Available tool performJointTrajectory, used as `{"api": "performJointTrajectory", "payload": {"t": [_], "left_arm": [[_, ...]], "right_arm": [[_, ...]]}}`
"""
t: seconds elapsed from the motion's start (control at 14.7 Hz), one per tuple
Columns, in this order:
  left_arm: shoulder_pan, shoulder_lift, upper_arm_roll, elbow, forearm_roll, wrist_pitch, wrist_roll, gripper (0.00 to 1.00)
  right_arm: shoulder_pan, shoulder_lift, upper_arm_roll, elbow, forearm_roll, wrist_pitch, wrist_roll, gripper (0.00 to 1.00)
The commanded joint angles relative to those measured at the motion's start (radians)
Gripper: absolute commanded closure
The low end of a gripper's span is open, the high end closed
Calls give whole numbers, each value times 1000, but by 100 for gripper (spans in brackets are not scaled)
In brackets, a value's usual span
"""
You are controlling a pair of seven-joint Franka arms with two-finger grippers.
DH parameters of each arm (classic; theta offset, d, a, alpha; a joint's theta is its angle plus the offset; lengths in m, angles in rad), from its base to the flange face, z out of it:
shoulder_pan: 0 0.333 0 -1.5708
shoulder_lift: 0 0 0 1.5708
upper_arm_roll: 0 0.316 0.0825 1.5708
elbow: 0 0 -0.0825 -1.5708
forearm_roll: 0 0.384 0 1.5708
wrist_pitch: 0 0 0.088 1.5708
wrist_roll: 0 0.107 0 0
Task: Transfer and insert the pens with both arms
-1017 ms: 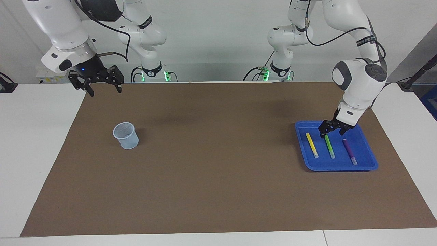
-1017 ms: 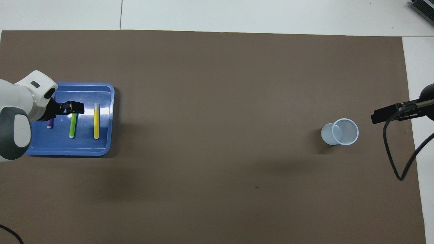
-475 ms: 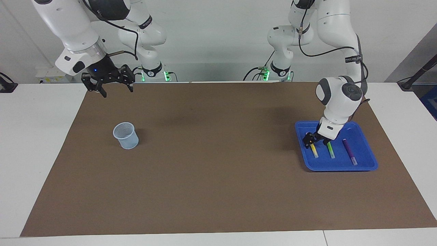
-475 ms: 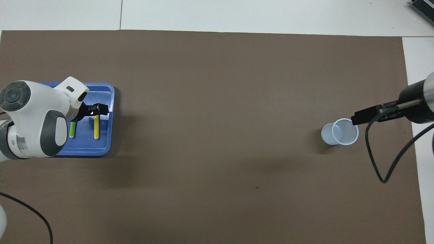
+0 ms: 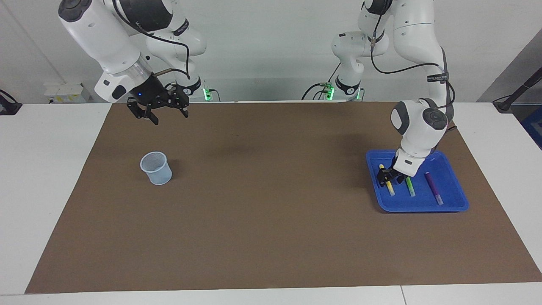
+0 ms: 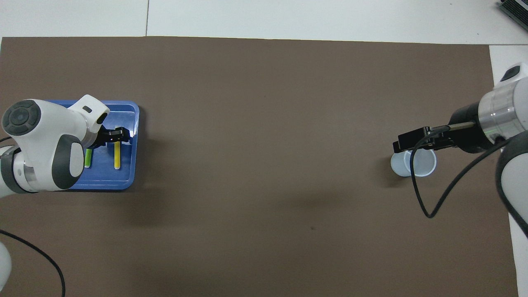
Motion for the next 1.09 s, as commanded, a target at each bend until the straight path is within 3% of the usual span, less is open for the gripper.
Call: {"api": "performJointTrajectory", "payload": {"t": [0.0,0.2,0.61,0.88,1.02], "left_arm": [[-4,2,6,-10,2,19,-1,61],[-3,2,6,-7,2,6,-15,100],[-7,2,6,83,-3,-119,-77,100],[-11,-1,-1,232,-12,-308,-301,100],[-11,-13,-3,291,-87,-409,-416,100]], "right_arm": [[45,-49,0,-79,66,62,65,0],[52,-50,2,-79,82,64,82,0],[63,-50,0,-122,169,123,105,0],[100,-55,2,-183,210,222,103,0],[118,-47,0,-208,265,260,105,0]]}}
